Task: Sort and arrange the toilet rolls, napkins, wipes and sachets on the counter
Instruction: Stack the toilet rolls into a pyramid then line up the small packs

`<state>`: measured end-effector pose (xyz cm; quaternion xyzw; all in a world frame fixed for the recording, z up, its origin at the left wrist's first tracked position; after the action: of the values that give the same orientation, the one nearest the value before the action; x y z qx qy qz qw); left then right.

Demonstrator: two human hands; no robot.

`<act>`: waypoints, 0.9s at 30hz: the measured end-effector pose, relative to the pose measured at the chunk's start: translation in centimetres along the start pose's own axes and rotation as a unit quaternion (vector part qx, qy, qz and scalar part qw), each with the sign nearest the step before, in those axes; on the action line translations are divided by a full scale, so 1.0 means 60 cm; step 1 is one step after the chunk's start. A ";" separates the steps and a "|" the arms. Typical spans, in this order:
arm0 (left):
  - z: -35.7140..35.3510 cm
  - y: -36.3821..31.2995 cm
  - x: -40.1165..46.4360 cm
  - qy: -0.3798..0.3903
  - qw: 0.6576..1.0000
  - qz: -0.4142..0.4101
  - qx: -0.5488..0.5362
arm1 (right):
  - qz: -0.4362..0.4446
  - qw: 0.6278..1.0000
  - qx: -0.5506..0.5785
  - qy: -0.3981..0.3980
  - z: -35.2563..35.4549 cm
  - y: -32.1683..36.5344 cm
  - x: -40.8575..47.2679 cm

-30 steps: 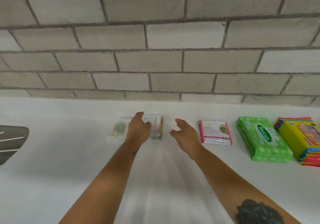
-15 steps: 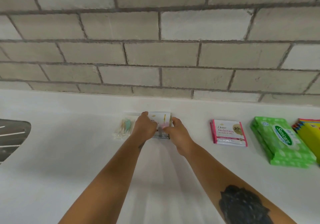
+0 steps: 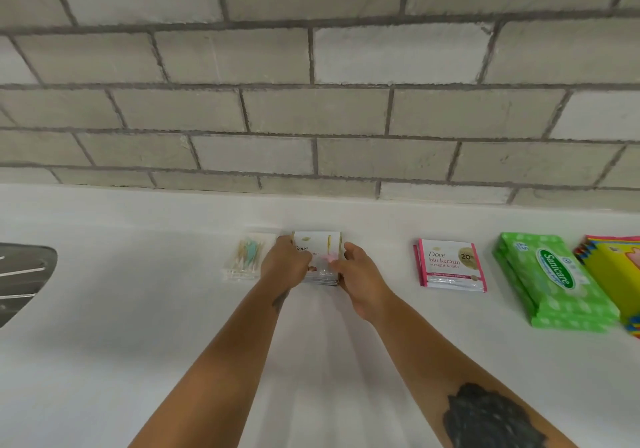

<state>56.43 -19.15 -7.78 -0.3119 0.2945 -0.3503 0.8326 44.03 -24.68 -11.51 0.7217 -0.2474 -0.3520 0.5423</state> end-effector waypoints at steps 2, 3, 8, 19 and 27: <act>-0.004 0.000 -0.009 0.000 1.000 -0.007 0.003 | 0.002 1.000 -0.008 0.007 0.002 -0.001 -0.013; -0.006 0.001 -0.014 0.000 1.000 -0.010 0.007 | 0.006 1.000 -0.012 0.012 0.004 -0.001 -0.020; -0.022 0.006 -0.041 -0.007 1.000 -0.023 0.007 | 0.024 1.000 -0.002 0.019 0.024 -0.003 -0.056; -0.078 -0.029 -0.085 0.023 0.998 -0.049 -0.022 | 0.056 0.998 0.014 0.029 0.086 0.008 -0.110; -0.104 -0.055 -0.091 0.051 0.997 -0.055 -0.034 | 0.039 0.996 -0.068 -0.034 0.130 0.010 -0.114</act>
<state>47.54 -18.78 -7.85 -0.3375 0.3310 -0.4011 0.7846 33.69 -24.53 -10.56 0.6610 -0.2688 -0.3708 0.5944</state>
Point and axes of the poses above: each hand's wrist, its own x-axis towards the middle knuckle, its own z-axis out of the back of the hand, y = z × x, the point moved 5 cm from there along x, towards the middle knuckle, and after that the axes turned 6 degrees about y, right-handed, at the moved point
